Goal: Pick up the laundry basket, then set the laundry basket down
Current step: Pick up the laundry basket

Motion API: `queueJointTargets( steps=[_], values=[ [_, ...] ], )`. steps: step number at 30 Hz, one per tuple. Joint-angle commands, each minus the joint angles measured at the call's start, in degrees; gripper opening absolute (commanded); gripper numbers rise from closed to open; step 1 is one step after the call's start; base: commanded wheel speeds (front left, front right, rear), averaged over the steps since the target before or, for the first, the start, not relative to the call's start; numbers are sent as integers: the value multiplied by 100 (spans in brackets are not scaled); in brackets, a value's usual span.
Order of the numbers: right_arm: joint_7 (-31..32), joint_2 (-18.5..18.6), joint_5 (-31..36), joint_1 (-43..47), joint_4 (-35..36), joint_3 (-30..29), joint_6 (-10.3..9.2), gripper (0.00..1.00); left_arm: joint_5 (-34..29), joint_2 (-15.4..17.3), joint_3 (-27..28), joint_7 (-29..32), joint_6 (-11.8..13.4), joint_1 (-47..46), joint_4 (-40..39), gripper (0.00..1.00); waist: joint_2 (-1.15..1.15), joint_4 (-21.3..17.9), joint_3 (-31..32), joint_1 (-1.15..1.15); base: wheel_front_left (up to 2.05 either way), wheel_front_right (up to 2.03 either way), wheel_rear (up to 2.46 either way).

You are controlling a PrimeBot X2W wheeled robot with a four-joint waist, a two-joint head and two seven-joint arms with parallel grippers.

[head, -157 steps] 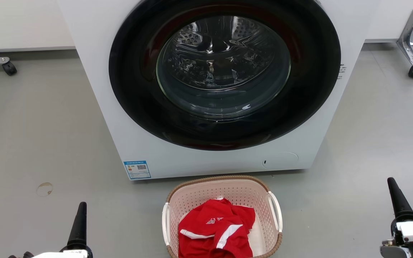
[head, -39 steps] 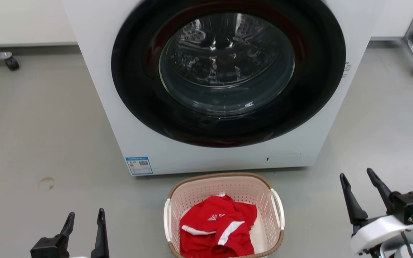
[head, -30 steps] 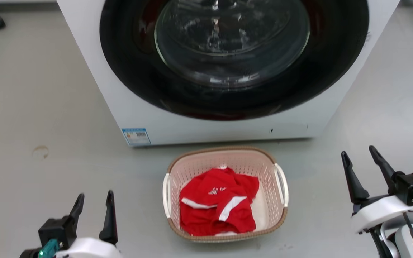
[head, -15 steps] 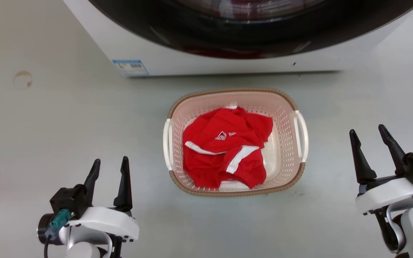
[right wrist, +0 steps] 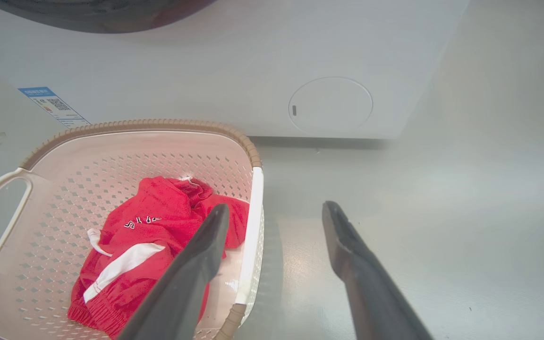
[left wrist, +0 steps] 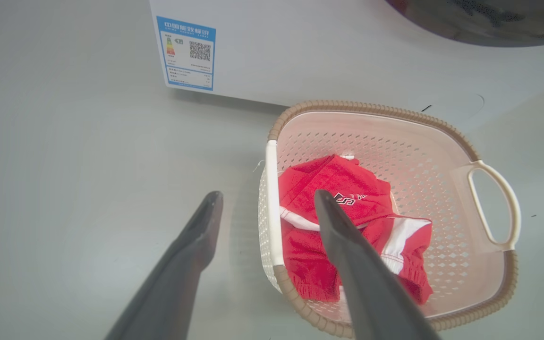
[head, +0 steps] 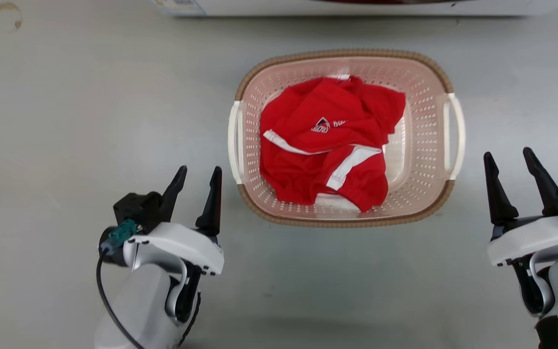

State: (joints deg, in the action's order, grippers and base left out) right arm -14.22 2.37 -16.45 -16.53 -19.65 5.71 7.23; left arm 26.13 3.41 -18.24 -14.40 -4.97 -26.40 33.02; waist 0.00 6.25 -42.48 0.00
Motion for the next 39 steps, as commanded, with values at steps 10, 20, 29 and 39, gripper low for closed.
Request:
queueJointTargets(
  steps=[10, 20, 29, 39],
  values=[
    [-78, 59, -67, -649, -386, 343, 25, 100, -152, -27, 97, -59, -227, -766, 481, 100, 0, 184, -802, 0, 0, 0, 0],
    [-78, 56, -204, -1227, -949, 778, 25, 100, 56, -50, -404, -59, -250, -1413, 1117, 100, 0, 180, -964, 0, 0, 0, 0],
    [-78, 53, -399, -1722, -1485, 1274, 25, 100, 394, -22, -808, -60, -251, -1886, 1708, 100, 0, 41, -1136, 0, 0, 0, 0],
    [-78, 52, -549, -2183, -1861, 1622, 25, 100, 777, 47, -1305, -60, -251, -2400, 2234, 100, 0, -11, -1336, 0, 0, 0, 0]
  ],
)
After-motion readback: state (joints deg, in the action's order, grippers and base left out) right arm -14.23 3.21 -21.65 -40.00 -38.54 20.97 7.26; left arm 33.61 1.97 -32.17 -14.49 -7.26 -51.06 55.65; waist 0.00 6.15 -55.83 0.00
